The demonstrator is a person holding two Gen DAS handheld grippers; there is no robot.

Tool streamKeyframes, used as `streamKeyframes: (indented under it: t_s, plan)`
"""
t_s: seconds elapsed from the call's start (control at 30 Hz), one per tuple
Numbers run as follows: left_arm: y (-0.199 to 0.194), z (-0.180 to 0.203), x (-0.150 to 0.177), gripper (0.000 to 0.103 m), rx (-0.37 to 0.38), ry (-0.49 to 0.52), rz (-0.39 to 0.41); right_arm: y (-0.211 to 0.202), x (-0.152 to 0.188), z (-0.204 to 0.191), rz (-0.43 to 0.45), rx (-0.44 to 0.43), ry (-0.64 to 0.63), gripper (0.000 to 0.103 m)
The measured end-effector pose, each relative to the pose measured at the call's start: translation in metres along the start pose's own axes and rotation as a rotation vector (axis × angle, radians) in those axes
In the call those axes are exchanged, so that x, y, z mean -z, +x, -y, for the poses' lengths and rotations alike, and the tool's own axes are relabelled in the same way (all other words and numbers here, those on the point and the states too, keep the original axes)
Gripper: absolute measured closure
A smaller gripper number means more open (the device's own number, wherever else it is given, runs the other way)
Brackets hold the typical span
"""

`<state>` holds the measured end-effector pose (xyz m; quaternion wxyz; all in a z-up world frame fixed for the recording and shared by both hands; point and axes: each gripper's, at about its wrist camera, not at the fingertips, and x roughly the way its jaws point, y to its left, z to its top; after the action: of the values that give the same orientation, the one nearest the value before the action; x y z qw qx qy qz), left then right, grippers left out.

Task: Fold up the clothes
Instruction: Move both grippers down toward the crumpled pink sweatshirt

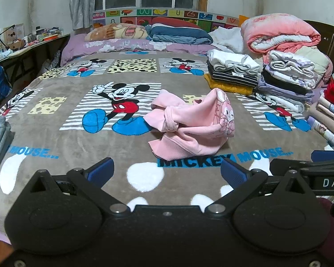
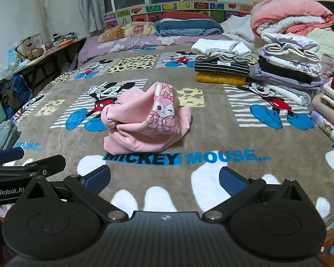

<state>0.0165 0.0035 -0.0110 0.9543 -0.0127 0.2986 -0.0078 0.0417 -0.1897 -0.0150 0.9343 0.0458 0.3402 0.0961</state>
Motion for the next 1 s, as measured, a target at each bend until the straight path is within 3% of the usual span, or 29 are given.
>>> streamKeyframes:
  t_s: [0.1,0.27,0.6,0.67,0.8,1.0]
  plan:
    - [0.005,-0.003,-0.002,0.0,0.011,-0.006,-0.002,0.004,-0.001,0.003,0.003,-0.019,-0.001,0.0]
    - [0.016,-0.01,-0.007,0.0,0.045,-0.021,-0.001,0.01,-0.004,0.015,0.014,-0.144,0.041,0.0]
    - [0.05,-0.035,-0.02,0.0,0.179,-0.119,0.051,0.029,-0.022,0.031,0.106,-0.227,-0.028,0.0]
    - [0.06,-0.039,-0.025,0.0,0.21,-0.133,0.022,0.034,-0.026,0.036,0.129,-0.244,-0.044,0.0]
    - [0.079,-0.044,-0.033,0.0,0.267,-0.138,-0.039,0.048,-0.038,0.05,0.121,-0.274,-0.04,0.0]
    - [0.107,-0.048,-0.05,0.0,0.363,-0.15,-0.057,0.079,-0.059,0.069,0.041,-0.349,-0.004,0.0]
